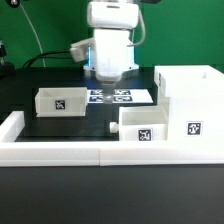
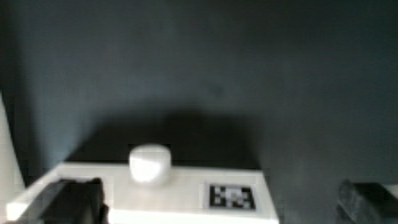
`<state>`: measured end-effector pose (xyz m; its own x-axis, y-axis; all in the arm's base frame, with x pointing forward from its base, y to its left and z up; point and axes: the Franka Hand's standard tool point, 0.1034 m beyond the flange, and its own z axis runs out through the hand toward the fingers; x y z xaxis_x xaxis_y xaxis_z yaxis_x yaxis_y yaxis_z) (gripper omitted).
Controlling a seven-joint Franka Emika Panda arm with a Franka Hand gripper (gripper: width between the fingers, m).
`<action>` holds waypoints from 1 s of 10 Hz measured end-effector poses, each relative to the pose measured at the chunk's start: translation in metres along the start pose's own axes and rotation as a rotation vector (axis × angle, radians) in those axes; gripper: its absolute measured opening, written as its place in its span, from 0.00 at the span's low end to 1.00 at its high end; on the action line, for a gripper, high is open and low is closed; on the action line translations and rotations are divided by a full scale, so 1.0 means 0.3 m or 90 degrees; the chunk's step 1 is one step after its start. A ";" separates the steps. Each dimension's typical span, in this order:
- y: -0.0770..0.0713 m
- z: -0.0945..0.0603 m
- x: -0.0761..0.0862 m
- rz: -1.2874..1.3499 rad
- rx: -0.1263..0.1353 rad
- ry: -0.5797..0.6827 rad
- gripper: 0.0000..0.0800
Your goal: Assemble drawer
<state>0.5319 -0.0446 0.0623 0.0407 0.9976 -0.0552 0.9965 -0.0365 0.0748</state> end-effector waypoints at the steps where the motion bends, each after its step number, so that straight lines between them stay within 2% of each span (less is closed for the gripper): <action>1: -0.006 0.018 -0.033 -0.005 0.006 0.005 0.81; 3: -0.017 0.072 -0.102 -0.031 0.017 0.043 0.81; 6: -0.030 0.150 -0.125 -0.043 0.032 0.115 0.81; 7: -0.032 0.169 -0.120 -0.034 0.037 0.129 0.81; 10: -0.029 0.187 -0.035 -0.001 0.049 0.134 0.81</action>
Offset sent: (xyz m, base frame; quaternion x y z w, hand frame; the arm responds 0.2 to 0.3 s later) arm 0.0056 0.0231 -0.0282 -0.0049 0.2190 -0.0071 0.9757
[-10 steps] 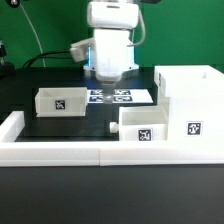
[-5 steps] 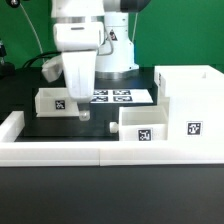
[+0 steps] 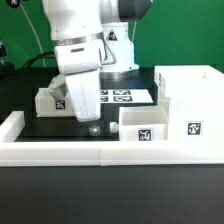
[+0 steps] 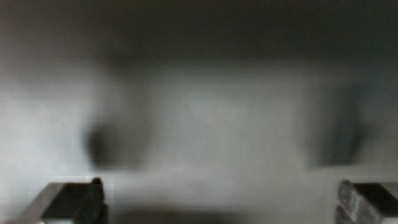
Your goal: Assemble drawer
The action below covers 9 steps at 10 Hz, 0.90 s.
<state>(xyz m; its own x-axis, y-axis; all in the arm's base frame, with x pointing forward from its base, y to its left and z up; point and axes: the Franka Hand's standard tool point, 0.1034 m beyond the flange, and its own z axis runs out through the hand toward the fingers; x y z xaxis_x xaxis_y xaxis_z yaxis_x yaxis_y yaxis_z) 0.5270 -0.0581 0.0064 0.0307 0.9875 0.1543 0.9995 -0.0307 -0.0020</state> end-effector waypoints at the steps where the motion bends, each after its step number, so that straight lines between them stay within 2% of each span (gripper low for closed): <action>1: 0.002 0.004 0.025 0.007 0.001 0.000 0.81; 4: 0.009 0.011 0.091 0.057 0.003 -0.001 0.81; 9: 0.017 0.012 0.110 0.143 -0.003 -0.004 0.81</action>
Offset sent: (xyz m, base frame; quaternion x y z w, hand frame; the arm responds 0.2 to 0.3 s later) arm 0.0090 0.0290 0.0022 0.0022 -0.0271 0.0373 0.9989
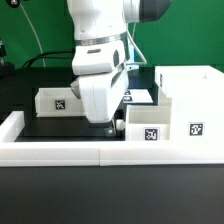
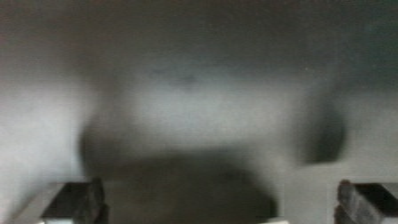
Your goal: Assemble drawer
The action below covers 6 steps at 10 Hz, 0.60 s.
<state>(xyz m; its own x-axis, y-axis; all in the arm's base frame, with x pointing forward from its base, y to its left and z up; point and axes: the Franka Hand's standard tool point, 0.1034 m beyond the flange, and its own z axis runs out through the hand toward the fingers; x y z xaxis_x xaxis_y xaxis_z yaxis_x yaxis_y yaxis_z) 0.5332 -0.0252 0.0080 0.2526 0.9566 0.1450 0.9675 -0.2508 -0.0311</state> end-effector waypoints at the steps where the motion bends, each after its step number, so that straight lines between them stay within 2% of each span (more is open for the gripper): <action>1: 0.000 0.000 0.001 0.009 -0.001 0.000 0.81; 6: 0.008 -0.004 -0.015 -0.021 -0.003 0.000 0.81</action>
Offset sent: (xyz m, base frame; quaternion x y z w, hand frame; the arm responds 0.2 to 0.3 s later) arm 0.0077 -0.0141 0.0049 0.0012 -0.0028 -0.1312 0.9913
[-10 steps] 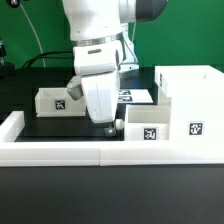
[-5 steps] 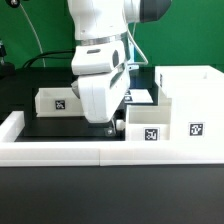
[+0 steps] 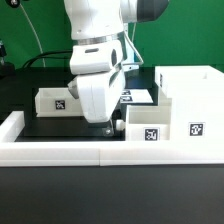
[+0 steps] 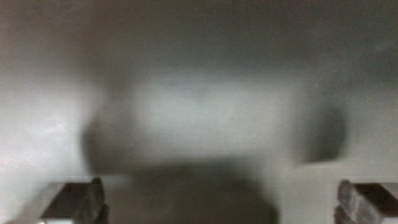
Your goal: Assemble drawer
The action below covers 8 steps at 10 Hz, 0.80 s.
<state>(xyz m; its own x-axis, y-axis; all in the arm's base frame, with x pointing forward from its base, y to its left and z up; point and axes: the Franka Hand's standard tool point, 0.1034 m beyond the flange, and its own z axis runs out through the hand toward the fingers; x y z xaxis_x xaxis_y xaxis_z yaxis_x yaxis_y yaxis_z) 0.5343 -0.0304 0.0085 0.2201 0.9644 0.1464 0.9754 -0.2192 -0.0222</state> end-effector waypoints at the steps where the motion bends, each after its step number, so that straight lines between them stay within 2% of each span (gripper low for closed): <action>1: 0.000 0.000 -0.001 0.000 0.000 0.000 0.81; 2: 0.001 0.000 -0.004 -0.006 0.000 0.000 0.81; 3: 0.014 -0.005 -0.022 -0.110 -0.004 -0.004 0.81; 4: 0.023 -0.011 -0.027 -0.134 -0.005 -0.005 0.81; 5: 0.032 -0.014 -0.020 -0.156 -0.005 -0.010 0.81; 8: 0.057 -0.009 0.050 -0.144 -0.008 -0.017 0.81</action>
Offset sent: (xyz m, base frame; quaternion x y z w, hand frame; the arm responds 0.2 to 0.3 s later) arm 0.0128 -0.0012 0.0048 0.0014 0.0141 -0.2082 0.9780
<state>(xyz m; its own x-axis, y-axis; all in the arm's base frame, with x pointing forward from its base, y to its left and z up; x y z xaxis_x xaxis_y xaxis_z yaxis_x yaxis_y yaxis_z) 0.5544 -0.0200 0.0129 -0.0046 0.9927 0.1206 0.9998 0.0021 0.0211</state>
